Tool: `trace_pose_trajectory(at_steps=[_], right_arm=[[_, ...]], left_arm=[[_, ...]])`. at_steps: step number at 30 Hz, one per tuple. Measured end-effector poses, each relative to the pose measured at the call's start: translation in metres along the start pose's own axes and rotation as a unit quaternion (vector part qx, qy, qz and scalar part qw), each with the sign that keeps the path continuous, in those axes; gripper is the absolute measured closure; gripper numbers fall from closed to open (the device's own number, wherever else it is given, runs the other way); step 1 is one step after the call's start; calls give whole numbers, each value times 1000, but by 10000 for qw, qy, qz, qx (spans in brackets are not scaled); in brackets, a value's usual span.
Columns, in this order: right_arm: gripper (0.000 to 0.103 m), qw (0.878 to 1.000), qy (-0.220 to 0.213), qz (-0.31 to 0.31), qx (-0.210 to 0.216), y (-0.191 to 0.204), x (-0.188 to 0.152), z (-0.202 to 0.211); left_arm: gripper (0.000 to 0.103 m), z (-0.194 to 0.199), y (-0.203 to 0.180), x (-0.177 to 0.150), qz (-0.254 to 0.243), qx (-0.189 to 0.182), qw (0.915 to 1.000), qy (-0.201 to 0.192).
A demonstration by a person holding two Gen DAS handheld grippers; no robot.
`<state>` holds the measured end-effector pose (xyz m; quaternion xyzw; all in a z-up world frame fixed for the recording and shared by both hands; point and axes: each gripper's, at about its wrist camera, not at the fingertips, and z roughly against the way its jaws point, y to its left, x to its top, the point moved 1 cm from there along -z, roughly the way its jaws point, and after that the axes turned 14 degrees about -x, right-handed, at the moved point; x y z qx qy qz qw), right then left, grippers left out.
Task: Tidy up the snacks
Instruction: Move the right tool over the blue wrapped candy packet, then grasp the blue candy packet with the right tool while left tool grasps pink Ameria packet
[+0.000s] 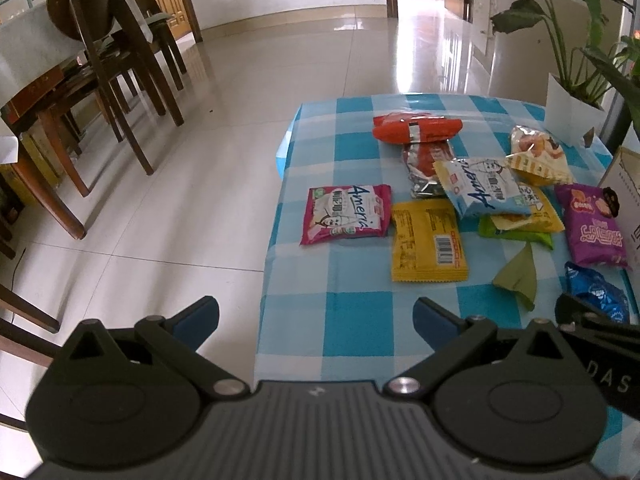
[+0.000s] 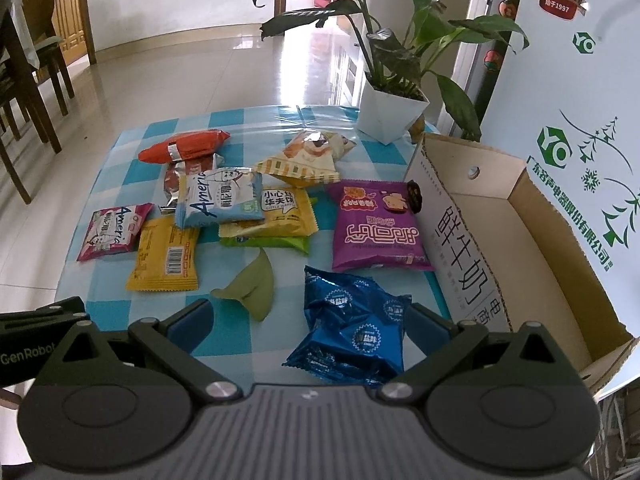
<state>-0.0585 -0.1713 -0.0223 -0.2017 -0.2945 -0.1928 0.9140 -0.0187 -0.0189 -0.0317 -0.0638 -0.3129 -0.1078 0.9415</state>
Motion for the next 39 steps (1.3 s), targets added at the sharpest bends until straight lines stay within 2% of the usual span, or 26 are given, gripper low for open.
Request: trace_pose_trajectory(at_steps=[11, 39], right_arm=[[0, 10000, 0, 15, -4, -1, 0, -1], [0, 10000, -10, 50, -10, -4, -2, -6]], left_arm=[[5, 0, -3, 0, -64, -7, 10000, -7], [5, -2, -8, 1, -124, -22, 9998, 134]])
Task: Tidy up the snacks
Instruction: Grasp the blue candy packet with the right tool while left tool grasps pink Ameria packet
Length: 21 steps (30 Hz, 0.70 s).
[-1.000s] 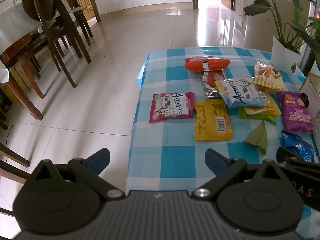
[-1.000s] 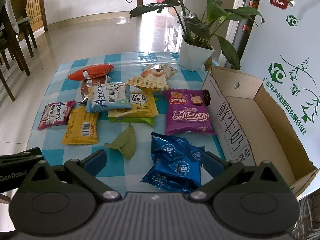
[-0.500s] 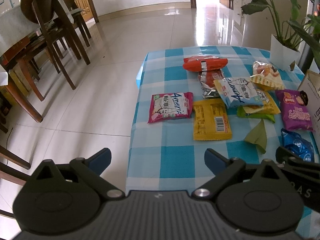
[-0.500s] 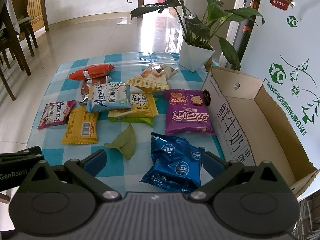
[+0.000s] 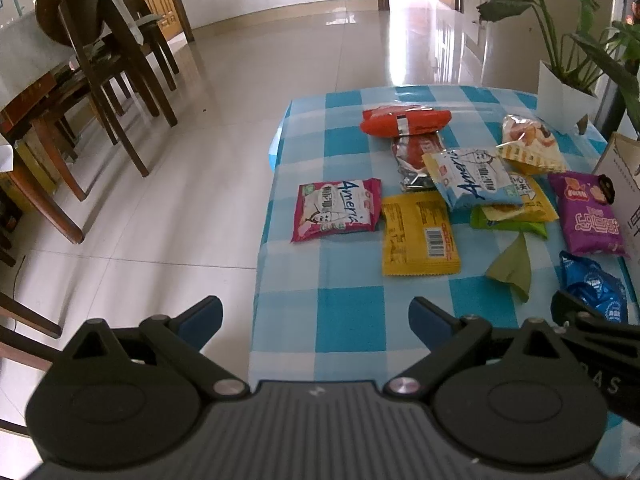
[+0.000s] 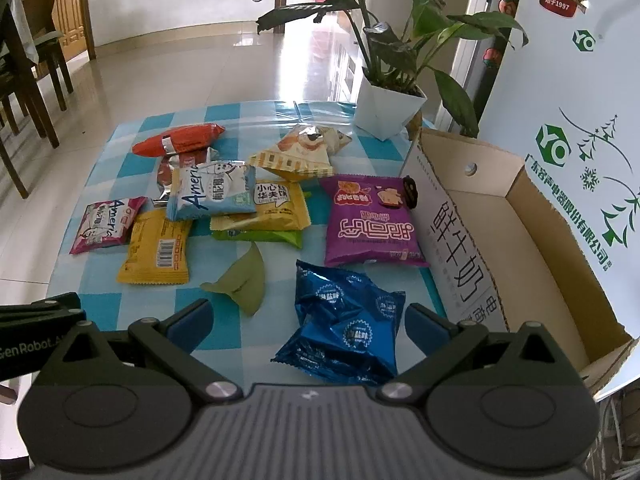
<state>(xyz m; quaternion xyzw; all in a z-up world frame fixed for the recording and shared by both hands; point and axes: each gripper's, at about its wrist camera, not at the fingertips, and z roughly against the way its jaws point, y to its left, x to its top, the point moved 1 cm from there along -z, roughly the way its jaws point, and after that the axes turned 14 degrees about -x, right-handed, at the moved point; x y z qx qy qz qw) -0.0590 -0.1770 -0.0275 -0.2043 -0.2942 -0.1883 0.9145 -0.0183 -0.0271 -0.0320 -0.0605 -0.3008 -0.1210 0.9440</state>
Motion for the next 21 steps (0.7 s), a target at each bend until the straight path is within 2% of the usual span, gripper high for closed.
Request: trace_pose_trajectory(at_steps=[4, 15, 18, 21], right_arm=[[0, 9999, 42, -22, 103, -1, 1, -2], [0, 9989, 175, 182, 402, -7, 3, -15], [0, 9980, 124, 394, 475, -6, 3, -16], [0, 9951, -30, 629, 762, -11, 7, -14]], left_arm=[[5, -2, 2, 3, 37, -77, 9999, 120], [5, -12, -10, 7, -468, -163, 9980, 402], [4, -13, -10, 13, -533, -249, 9975, 395], [4, -14, -6, 22, -632, -295, 9970, 333]])
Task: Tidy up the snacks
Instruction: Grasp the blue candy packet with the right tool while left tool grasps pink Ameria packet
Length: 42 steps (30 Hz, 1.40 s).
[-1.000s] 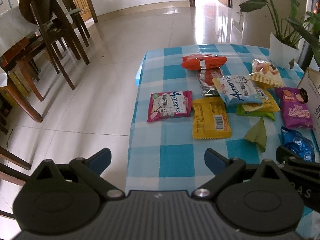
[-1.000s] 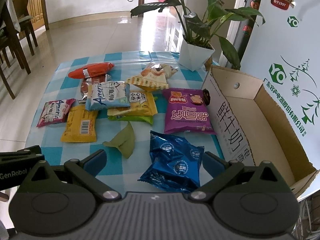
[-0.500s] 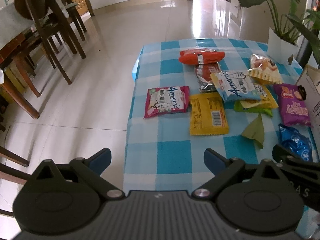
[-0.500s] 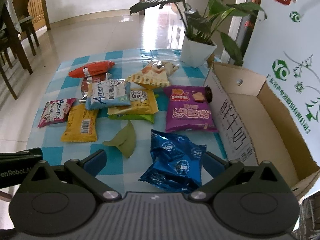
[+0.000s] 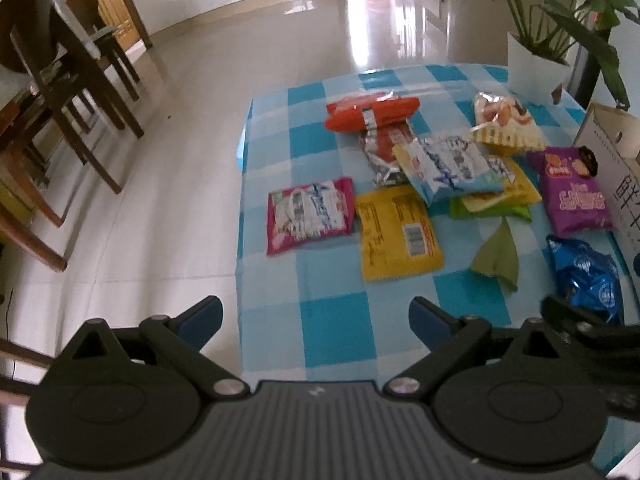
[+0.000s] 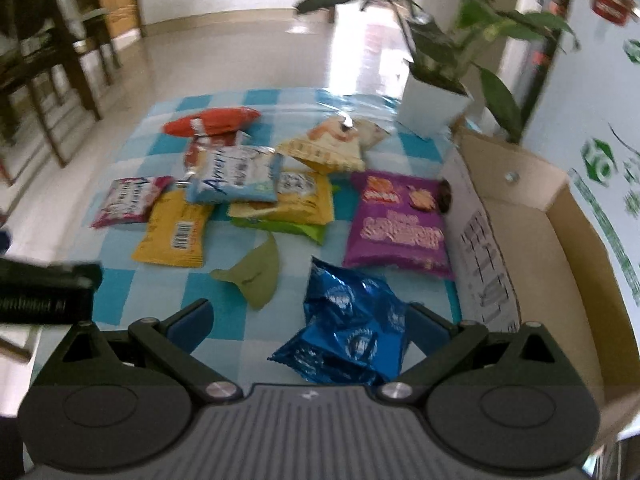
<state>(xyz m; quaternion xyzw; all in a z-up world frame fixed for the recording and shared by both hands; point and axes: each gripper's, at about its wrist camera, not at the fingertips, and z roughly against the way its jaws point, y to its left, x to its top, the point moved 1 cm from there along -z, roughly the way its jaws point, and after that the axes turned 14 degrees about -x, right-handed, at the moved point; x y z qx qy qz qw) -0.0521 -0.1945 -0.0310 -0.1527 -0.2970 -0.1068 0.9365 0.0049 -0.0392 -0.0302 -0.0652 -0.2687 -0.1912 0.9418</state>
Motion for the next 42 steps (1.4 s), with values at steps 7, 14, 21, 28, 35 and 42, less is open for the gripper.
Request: trace_pose_trajectory(at_steps=[7, 14, 21, 28, 35, 42], right_arm=[[0, 9926, -583, 471, 952, -33, 0, 14], [6, 9878, -517, 930, 1135, -41, -12, -3], [18, 9906, -309, 970, 912, -38, -7, -33], [24, 9907, -172, 1029, 876, -31, -7, -41], [29, 9818, -124, 893, 1673, -17, -3, -29], [13, 9813, -257, 591, 1813, -16, 7, -16]], left_arm=[[4, -10, 30, 21, 210, -44, 9998, 31], [4, -19, 41, 43, 471, -506, 9976, -83], [5, -34, 57, 71, 961, -896, 9911, -192], [5, -57, 77, 83, 1098, -683, 9915, -144], [5, -95, 83, 74, 1213, -558, 9907, 265], [5, -115, 76, 71, 1396, -619, 9876, 355]])
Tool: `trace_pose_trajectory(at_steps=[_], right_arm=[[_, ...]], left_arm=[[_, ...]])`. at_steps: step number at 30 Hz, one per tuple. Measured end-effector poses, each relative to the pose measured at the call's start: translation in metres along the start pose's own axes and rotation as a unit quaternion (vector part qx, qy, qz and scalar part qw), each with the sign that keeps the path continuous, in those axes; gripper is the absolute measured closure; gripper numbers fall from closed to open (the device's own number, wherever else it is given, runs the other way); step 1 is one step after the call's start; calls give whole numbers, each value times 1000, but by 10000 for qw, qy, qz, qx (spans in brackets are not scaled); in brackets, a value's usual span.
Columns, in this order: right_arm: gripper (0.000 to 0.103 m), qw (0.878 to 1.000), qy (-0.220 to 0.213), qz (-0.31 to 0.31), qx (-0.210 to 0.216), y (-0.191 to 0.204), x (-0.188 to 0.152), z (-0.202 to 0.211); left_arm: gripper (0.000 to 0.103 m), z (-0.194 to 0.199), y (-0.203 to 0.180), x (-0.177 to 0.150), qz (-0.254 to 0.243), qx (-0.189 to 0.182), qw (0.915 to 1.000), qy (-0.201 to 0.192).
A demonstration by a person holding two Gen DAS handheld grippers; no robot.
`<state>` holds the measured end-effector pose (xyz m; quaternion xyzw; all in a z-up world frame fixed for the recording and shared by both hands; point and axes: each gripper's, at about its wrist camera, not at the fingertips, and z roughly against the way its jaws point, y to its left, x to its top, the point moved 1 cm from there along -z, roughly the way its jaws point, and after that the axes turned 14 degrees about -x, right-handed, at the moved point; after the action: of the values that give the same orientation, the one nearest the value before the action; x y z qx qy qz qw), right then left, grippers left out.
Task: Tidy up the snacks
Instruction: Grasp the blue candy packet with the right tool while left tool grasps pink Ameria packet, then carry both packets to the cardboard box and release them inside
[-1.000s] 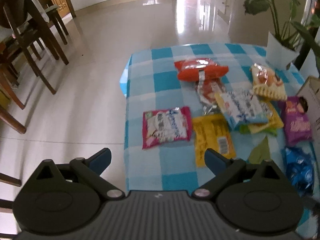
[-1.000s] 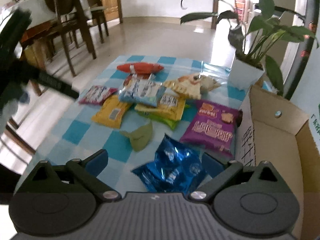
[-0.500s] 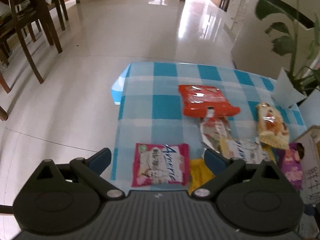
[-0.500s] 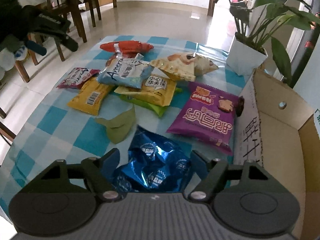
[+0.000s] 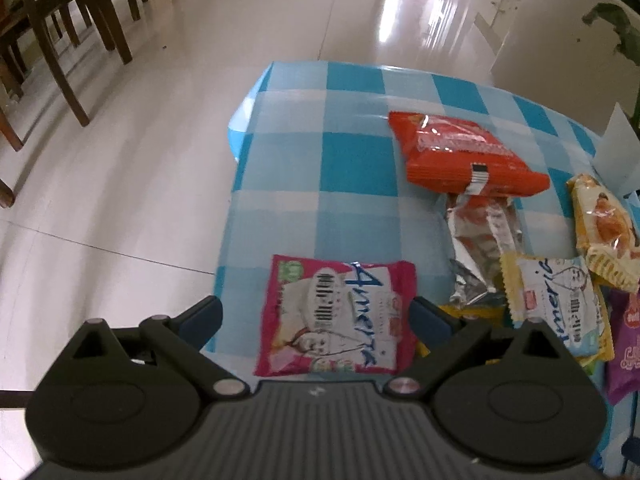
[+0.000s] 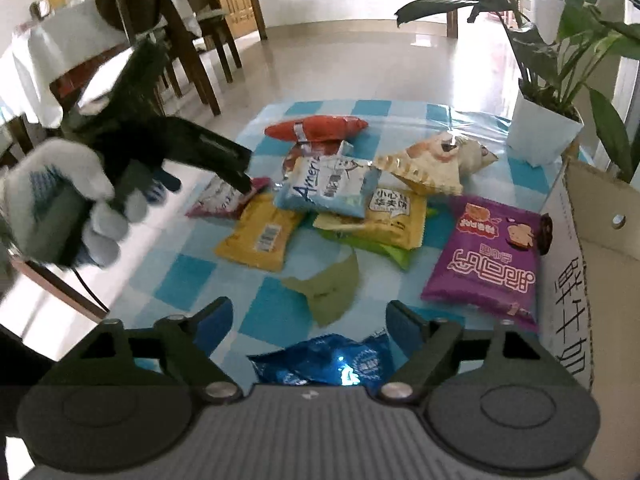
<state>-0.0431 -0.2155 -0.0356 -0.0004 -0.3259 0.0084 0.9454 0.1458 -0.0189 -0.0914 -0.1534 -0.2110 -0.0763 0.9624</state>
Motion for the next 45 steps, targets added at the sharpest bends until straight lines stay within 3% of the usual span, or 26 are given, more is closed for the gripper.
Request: trace_pose_trajectory(at_steps=[9, 13, 17, 20, 24, 30, 32, 34, 39, 45], right_arm=[[6, 9997, 218, -94, -62, -10, 0, -1], [5, 9991, 353, -121, -176, -16, -4, -4], [5, 9983, 536, -89, -217, -17, -8, -7], [5, 9967, 730, -6, -358, -15, -14, -13], [5, 9957, 859, 78, -335, -10, -19, -17], [5, 9944, 968, 173, -386, -3, -20, -24], [6, 9938, 1009, 215, -425, 0, -21, -27], [17, 9933, 1054, 226, -416, 3, -22, -30], [26, 9942, 984, 208, -381, 5, -21, -30], [28, 9965, 755, -148, -317, -1, -10, -22]], left_arm=[[4, -16, -7, -4, 50, 127, 9999, 54], [11, -13, -1, -8, 136, -101, 9998, 49], [27, -5, 0, -13, 57, -148, 9999, 8], [31, 1, 3, -17, 47, -280, 9996, 41], [31, 5, 4, -23, -102, -337, 9993, 102], [20, 2, 4, -25, -183, -230, 9995, 87], [24, 2, 1, -27, -223, -199, 9995, 51], [32, 5, -1, -27, -253, -264, 9993, 27], [44, 16, 0, -36, -145, -416, 9990, -31], [46, 37, 0, -46, -150, -426, 9989, -146]])
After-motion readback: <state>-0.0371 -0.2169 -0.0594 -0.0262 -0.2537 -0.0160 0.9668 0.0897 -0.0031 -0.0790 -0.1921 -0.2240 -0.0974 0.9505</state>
